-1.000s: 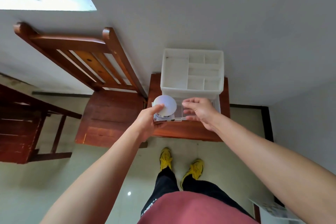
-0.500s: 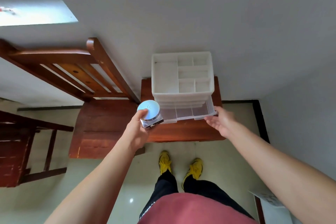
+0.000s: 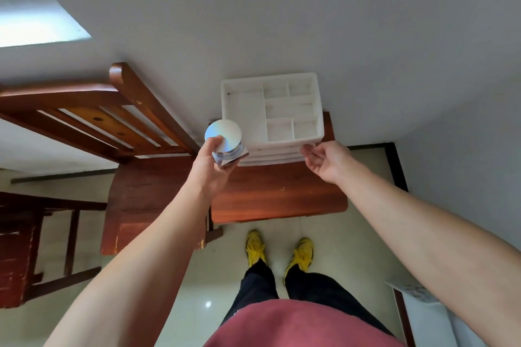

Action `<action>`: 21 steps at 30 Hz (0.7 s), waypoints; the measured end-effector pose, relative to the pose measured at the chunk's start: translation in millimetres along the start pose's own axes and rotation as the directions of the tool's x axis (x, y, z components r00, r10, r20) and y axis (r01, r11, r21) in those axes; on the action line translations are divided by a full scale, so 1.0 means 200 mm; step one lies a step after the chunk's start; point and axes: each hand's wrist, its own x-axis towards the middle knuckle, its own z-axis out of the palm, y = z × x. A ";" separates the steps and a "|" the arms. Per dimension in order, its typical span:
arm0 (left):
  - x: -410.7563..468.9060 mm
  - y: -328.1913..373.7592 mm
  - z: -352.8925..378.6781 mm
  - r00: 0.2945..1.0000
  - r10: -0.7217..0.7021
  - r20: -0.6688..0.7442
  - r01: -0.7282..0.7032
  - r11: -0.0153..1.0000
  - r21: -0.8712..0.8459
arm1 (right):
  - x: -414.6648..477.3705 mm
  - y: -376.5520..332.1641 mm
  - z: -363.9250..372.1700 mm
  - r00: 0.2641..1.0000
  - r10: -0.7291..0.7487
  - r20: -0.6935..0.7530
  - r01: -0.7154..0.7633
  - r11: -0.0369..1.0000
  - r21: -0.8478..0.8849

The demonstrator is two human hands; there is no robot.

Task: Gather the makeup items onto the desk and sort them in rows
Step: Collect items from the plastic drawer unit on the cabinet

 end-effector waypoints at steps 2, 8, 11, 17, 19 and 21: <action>0.02 0.01 -0.02 1.000 -0.009 0.003 0.009 1.000 0.026 | 0.03 0.02 -0.03 1.000 -0.005 0.007 0.006 0.997 -0.079; 0.00 0.04 -0.20 0.991 -0.020 0.129 -0.044 0.880 0.473 | 0.16 0.04 -0.11 0.984 -0.166 -0.061 0.102 0.813 -0.574; 0.04 0.05 -0.32 0.986 0.010 0.168 -0.134 0.653 0.746 | 0.23 0.04 -0.13 0.975 -0.223 -0.006 0.157 0.704 -0.693; 0.26 -0.05 -0.29 0.940 -0.003 0.342 -0.336 -0.206 0.919 | 0.32 0.06 -0.09 0.974 -0.210 0.089 0.207 0.645 -0.736; 0.33 -0.09 -0.26 0.927 0.007 0.376 -0.366 -0.209 0.907 | 0.36 0.07 -0.06 0.974 -0.199 0.106 0.213 0.659 -0.721; 0.36 -0.11 -0.22 0.921 0.042 0.388 -0.375 -0.180 0.910 | 0.38 0.08 -0.06 0.974 -0.202 0.102 0.215 0.685 -0.696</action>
